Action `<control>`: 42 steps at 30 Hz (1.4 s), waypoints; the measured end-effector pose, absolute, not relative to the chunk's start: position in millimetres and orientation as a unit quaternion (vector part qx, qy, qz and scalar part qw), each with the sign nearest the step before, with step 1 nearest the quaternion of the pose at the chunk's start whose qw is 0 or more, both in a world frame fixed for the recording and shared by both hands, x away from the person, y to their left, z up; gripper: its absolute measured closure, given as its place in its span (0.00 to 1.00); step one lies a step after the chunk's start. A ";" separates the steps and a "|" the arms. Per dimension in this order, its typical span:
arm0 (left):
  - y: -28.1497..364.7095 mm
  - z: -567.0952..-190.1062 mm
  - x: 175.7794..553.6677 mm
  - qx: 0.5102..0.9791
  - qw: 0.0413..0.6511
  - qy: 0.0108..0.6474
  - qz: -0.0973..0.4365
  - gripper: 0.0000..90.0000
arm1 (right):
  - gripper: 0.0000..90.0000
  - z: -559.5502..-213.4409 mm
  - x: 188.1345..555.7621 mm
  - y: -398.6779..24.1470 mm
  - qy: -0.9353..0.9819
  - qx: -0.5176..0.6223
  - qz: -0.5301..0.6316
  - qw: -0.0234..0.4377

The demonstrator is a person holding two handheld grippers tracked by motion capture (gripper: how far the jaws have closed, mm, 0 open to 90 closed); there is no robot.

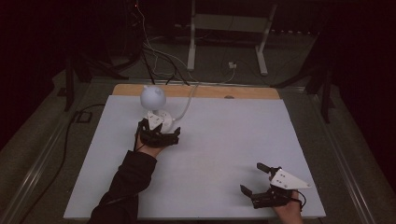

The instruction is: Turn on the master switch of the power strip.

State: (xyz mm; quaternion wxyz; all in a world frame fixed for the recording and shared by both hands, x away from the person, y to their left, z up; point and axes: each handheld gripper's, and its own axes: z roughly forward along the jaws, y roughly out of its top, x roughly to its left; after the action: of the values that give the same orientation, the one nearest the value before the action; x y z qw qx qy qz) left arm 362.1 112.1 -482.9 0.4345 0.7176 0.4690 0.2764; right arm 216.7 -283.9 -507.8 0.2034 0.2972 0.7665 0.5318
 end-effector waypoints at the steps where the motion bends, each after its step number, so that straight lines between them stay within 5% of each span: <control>1: 112.1 -482.9 362.1 0.718 0.434 0.469 0.276 0.05 | 0.00 -507.8 216.7 -283.9 0.766 0.297 0.532 0.203; 9: 109.9 -489.9 368.0 0.714 0.433 0.470 0.285 0.18 | 0.00 -507.7 216.8 -284.6 0.766 0.299 0.533 0.202; 35: 117.4 -490.8 385.4 0.713 0.427 0.479 0.282 0.98 | 0.00 -508.9 217.4 -284.9 0.767 0.301 0.534 0.193; 42: 118.1 -496.0 394.7 0.728 0.413 0.471 0.279 1.00 | 0.00 -508.7 217.2 -284.8 0.766 0.300 0.534 0.193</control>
State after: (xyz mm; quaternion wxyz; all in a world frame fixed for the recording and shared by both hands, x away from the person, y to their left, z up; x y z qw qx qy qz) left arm 394.7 118.1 -496.0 0.4125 0.7281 0.4710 0.2789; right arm 217.2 -284.8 -508.7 0.1933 0.2998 0.7664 0.5342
